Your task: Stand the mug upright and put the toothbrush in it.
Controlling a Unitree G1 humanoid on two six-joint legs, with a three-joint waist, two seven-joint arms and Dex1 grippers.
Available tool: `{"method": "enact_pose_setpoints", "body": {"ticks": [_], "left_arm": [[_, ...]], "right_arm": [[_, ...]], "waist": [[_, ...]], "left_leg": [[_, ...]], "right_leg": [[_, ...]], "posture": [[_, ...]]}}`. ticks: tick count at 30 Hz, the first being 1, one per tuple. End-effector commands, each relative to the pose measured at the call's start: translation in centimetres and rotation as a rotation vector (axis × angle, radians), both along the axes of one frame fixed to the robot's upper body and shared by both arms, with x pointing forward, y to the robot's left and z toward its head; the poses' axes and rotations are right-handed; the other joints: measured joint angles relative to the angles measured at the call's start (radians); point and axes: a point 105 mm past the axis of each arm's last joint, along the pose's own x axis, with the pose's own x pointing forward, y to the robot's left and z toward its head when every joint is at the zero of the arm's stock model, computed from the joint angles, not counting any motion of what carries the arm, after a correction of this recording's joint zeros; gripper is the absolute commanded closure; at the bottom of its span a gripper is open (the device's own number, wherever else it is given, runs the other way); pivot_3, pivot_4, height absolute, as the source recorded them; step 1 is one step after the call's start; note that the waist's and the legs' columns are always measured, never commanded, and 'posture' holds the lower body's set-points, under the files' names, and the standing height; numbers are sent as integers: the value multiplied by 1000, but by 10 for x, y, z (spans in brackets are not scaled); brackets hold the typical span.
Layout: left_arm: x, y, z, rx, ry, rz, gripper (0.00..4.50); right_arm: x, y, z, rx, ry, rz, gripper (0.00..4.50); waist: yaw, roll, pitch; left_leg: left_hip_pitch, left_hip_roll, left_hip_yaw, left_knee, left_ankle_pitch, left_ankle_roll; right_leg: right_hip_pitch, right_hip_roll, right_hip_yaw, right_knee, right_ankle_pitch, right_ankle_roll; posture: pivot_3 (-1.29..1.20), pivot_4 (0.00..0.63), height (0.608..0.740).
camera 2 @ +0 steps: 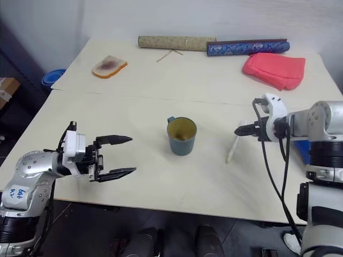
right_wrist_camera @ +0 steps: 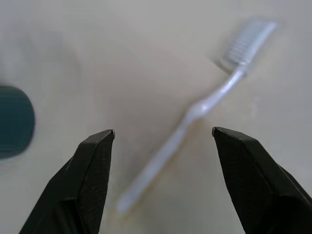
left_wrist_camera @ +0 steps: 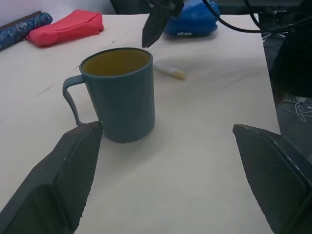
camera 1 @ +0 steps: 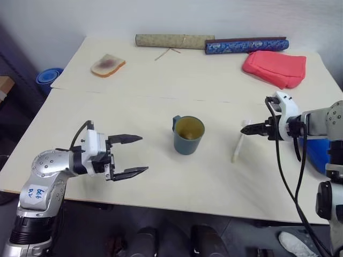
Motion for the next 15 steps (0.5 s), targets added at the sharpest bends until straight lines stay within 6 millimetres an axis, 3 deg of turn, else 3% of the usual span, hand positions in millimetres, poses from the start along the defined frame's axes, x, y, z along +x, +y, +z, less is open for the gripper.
{"method": "enact_pose_setpoints", "body": {"ticks": [1,7,10,15], "left_arm": [[1,-2,5,2,-32,-12,0],[-1,-2,6,10,-41,-10,0],[-3,0,6,8,-40,3,0],[-3,0,4,3,-36,10,0]], "right_arm": [[1,1,-12,-60,13,-35,1178],[6,-3,-32,-203,13,-42,1178],[3,3,-35,-193,27,-12,1693],[4,7,-42,-197,41,-14,3391]], "waist": [[0,0,0],[0,0,0],[0,-1,-1],[0,-1,-1]], "left_leg": [[-1,0,0,0,0,0],[-5,-5,-2,3,0,2],[-5,-5,-2,3,1,2],[-4,-5,-2,3,1,2]], "right_leg": [[0,0,0,0,0,0],[-4,0,0,3,0,1],[-3,0,-1,3,1,1],[-3,0,0,3,1,2]], "posture": [[0,150,740],[0,150,740],[0,150,740],[0,150,740]]}}
